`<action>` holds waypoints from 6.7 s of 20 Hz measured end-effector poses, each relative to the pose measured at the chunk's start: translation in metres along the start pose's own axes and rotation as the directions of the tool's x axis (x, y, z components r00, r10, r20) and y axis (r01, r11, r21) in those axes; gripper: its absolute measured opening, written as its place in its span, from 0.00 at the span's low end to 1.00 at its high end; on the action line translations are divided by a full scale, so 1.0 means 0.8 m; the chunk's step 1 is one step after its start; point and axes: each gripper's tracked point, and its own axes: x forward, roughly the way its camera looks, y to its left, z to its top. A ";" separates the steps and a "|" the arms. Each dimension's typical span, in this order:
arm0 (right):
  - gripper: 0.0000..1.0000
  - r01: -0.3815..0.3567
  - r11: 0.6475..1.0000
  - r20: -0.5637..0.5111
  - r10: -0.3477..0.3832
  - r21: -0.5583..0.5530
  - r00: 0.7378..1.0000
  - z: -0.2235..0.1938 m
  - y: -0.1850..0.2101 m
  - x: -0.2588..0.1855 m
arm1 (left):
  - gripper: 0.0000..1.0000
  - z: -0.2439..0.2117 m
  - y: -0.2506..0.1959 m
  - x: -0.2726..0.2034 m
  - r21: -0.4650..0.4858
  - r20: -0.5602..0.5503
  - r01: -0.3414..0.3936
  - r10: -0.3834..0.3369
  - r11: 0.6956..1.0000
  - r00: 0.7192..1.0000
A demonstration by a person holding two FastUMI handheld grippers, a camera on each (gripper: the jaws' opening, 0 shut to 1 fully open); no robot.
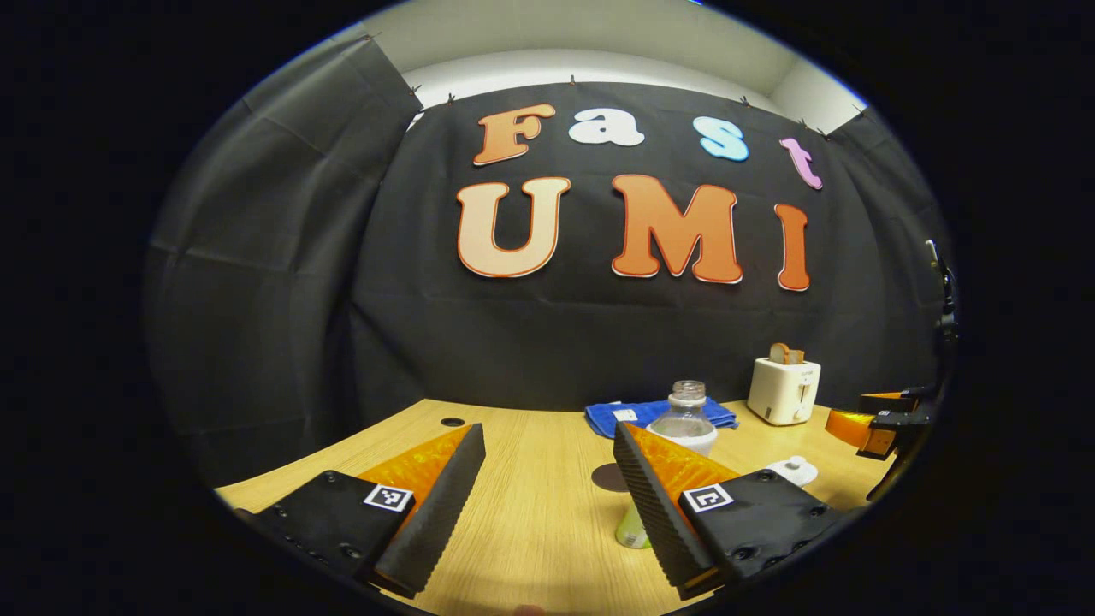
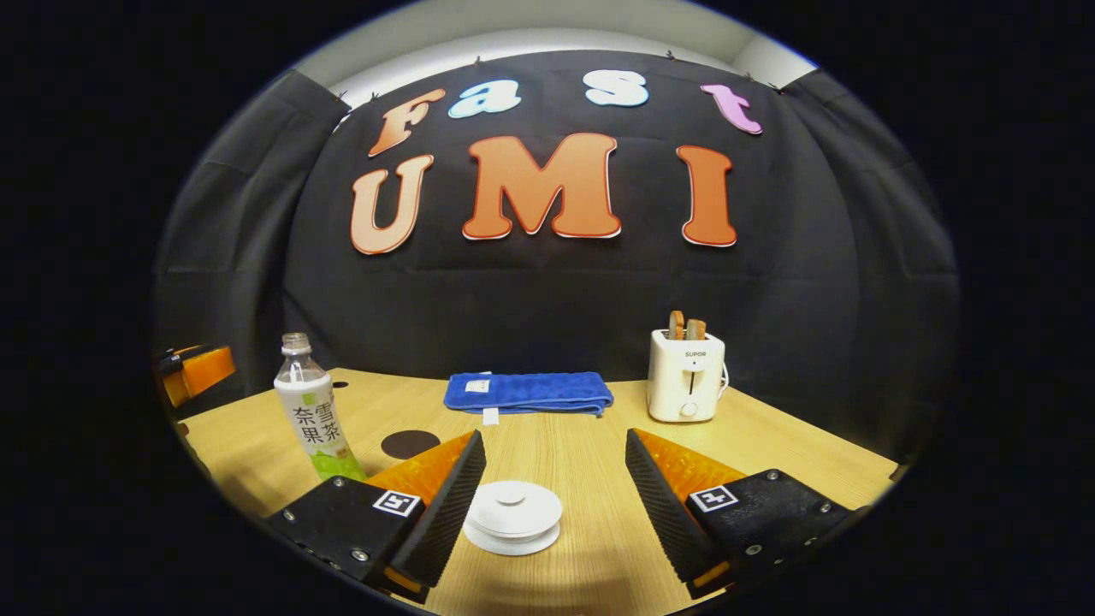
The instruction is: Open the teacup lid with one hand, grasp the water bottle and pour water into the teacup with the other hand; after pouring, place the water bottle on the coaster and then close the teacup lid.
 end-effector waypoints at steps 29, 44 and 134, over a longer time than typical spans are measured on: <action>0.27 -0.075 0.995 -0.188 0.060 -0.073 0.980 -0.075 0.041 0.051 | 0.99 -0.016 0.046 0.016 0.023 -0.027 -0.081 0.081 0.996 0.996; 0.15 -0.059 0.997 -0.130 0.051 -0.053 0.990 -0.029 0.016 0.037 | 0.99 -0.006 0.046 0.011 0.021 -0.010 -0.088 0.088 0.996 0.996; 0.15 0.255 0.962 -0.214 -0.229 0.099 0.950 -0.061 -0.237 -0.064 | 0.66 -0.125 -0.248 0.077 0.904 -0.422 0.381 -0.273 -0.192 0.865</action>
